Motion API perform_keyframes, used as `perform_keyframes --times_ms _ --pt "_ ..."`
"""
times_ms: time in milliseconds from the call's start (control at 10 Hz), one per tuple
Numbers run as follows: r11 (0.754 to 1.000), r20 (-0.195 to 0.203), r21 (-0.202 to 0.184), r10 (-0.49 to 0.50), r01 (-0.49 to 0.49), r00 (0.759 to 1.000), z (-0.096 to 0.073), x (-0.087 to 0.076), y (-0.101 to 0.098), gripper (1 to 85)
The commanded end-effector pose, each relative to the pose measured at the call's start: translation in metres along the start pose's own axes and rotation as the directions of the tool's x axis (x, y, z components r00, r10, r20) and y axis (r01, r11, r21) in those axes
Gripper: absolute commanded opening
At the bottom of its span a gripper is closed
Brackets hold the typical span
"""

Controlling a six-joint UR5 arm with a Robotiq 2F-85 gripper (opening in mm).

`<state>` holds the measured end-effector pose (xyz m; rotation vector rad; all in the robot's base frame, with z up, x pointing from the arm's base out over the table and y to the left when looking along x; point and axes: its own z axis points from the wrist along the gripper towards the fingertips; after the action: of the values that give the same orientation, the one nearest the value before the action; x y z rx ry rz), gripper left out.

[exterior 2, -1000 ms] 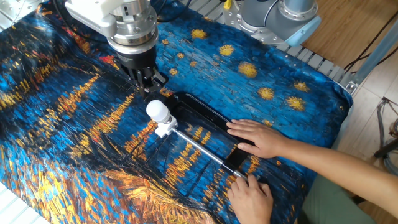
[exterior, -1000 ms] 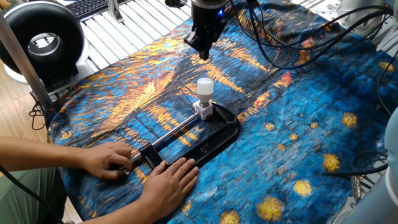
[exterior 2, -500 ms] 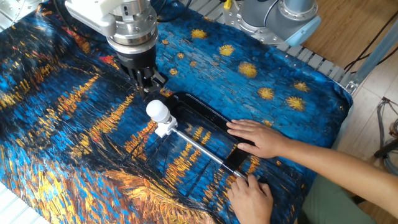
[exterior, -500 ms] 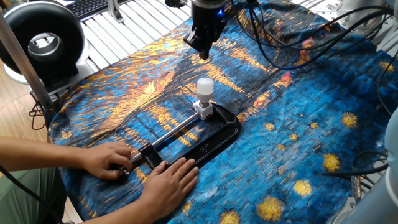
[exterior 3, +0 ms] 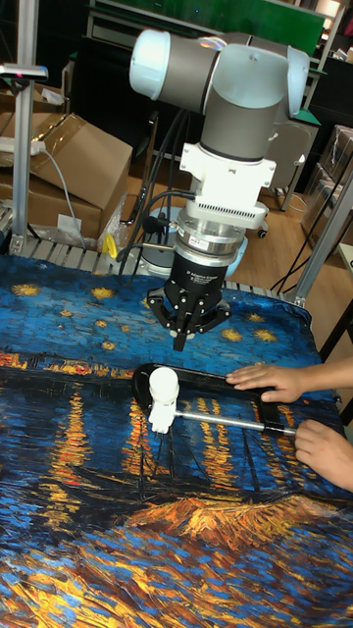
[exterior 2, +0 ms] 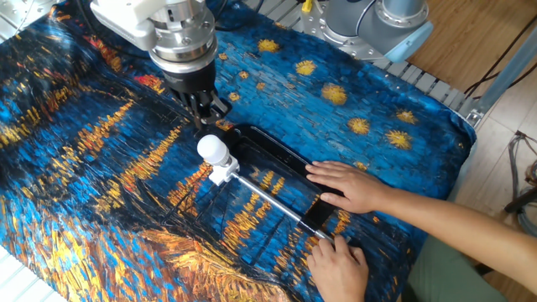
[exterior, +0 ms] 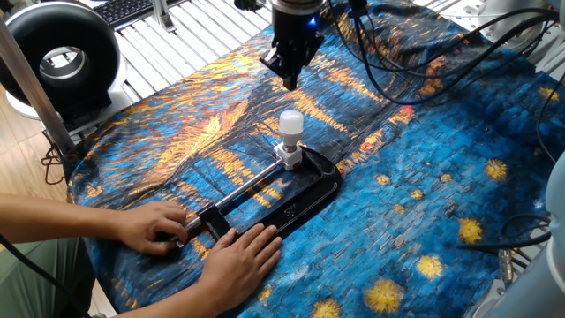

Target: Install the light bulb by rotating it

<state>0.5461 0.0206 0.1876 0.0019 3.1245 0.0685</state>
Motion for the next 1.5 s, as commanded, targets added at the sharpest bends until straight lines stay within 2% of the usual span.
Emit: perform_keyframes --times_ms 0,300,500,600,1100,1400 --pt "1.0 0.002 -0.017 0.022 -0.022 1.0 -0.001 0.0 0.005 1.0" --pt "0.999 0.004 -0.026 0.037 -0.037 0.999 -0.004 -0.001 0.009 1.0" --pt "0.996 0.023 -0.064 0.056 -0.054 0.998 -0.006 -0.007 0.019 1.0" --pt "0.996 0.026 -0.069 0.061 -0.059 0.998 -0.007 -0.008 0.021 1.0" --pt "0.996 0.026 -0.071 0.056 -0.054 0.998 -0.009 -0.006 0.02 1.0" --pt "1.0 0.044 -0.028 0.009 -0.008 0.999 -0.003 -0.007 0.003 1.0"
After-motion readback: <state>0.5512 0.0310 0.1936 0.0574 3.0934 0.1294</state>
